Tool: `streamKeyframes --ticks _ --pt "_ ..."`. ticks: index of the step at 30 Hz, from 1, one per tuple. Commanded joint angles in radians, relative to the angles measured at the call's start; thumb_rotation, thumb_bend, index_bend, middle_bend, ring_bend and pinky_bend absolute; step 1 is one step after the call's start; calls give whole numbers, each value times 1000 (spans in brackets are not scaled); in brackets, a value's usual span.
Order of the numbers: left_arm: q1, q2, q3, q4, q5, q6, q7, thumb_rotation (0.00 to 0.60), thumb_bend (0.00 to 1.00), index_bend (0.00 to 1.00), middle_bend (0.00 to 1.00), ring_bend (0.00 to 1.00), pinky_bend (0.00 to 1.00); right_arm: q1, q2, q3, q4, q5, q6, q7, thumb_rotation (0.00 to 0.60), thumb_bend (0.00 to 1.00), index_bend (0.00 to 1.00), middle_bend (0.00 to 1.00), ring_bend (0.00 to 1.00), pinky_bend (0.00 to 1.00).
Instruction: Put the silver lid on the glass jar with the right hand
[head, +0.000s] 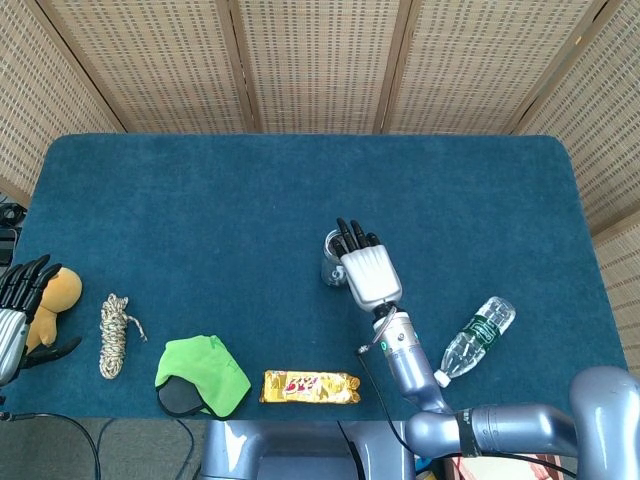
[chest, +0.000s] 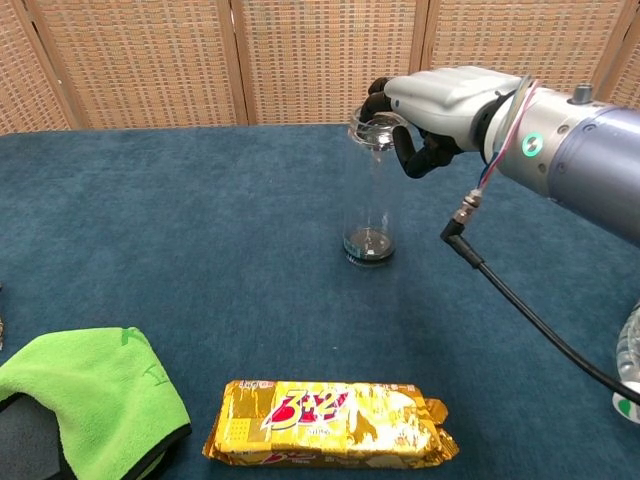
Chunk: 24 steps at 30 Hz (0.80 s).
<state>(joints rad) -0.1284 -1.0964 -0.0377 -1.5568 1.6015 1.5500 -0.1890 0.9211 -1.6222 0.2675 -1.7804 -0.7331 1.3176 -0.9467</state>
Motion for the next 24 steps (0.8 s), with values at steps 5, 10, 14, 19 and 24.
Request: streamKeyframes --ticks 5,10,14,19,24 --pt "0 0 0 0 0 0 0 600 166 0 0 0 0 1 0 -1 0 4 0 -1 600 1000 220 0 0 266" --pt "0 0 0 0 -1 -1 0 600 166 0 0 0 0 2 0 -2 0 8 -2 -2 600 1000 220 0 0 267" --pt "-1 0 -1 0 -2 -1 -1 600 166 0 0 0 0 3 0 -2 1 14 -4 -2 600 1000 220 0 0 267" --pt "0 1 -2 0 -2 0 -3 600 166 0 0 0 0 6 -1 -3 1 20 -7 -4 600 1000 220 0 0 267" --pt "0 0 -1 2 -1 1 -3 600 166 0 0 0 0 8 -2 -2 2 20 -4 -4 600 1000 220 0 0 267"
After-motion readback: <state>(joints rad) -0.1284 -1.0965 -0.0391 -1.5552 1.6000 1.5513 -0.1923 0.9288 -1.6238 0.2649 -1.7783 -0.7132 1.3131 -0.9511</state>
